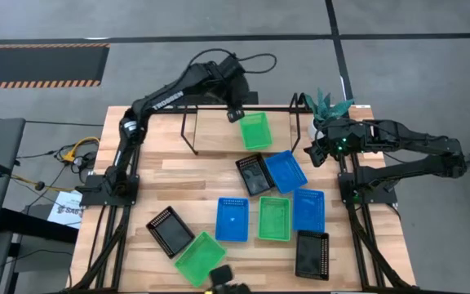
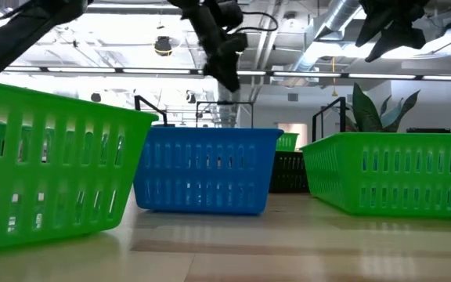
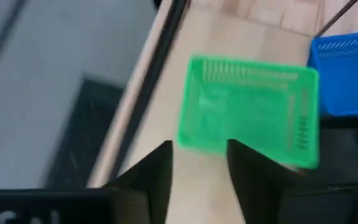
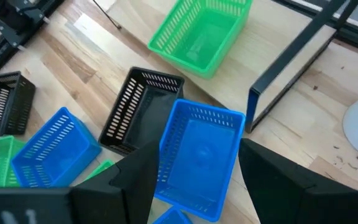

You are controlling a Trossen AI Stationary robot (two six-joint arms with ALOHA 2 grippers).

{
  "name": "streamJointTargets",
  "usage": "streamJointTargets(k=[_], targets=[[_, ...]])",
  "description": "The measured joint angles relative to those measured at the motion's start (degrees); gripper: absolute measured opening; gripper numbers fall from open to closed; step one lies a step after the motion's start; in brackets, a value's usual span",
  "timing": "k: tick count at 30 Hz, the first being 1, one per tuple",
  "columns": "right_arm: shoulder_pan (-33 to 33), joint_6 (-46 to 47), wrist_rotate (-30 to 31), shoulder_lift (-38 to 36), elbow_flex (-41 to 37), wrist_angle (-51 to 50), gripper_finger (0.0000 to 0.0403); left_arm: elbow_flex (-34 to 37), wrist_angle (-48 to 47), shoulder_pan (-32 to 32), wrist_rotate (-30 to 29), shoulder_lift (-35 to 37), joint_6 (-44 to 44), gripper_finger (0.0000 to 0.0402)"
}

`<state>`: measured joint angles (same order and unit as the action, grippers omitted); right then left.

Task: Stack baskets on shelf by color
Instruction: Put the top green bin on the shelf, then stack the left green bin on top of the other green bin on the shelf

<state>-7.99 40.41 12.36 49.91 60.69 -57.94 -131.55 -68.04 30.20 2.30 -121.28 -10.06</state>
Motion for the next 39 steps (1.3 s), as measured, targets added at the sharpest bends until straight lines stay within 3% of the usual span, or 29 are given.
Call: streamJointTargets(k=[5, 14, 20, 30, 35, 39], targets=[[0.0, -0.3, 0.2, 0.0, 0.0, 0.3, 0.0245, 2.7, -5.7, -1.3, -4.7, 0.5, 6.4, 0.0015], [0.0, -0.4, 1.1, 0.0, 0.0, 0.3, 0.0245, 21.1, 8.1, -4.5, -5.1, 0.2, 8.4, 0.0], [0.0, -0.4, 1.2, 0.0, 0.0, 0.4, 0.0245, 27.5, 21.3, -3.3, -3.1, 0.2, 11.8, 0.0], [0.0, -0.4, 1.2, 0.0, 0.0, 0.4, 0.0245, 28.6, 33.6, -2.4, -0.5, 0.2, 11.5, 0.0], [0.0, -0.4, 1.2, 0.0, 0.0, 0.4, 0.0245, 28.6, 32.4, -2.4, 1.5, 0.2, 12.6, 0.0], [0.1, 0.5, -0.8, 1.4, 0.0, -2.0, 0.0245, 26.7, 25.8, -2.3, 4.3, 3.2, 14.2, 0.0]])
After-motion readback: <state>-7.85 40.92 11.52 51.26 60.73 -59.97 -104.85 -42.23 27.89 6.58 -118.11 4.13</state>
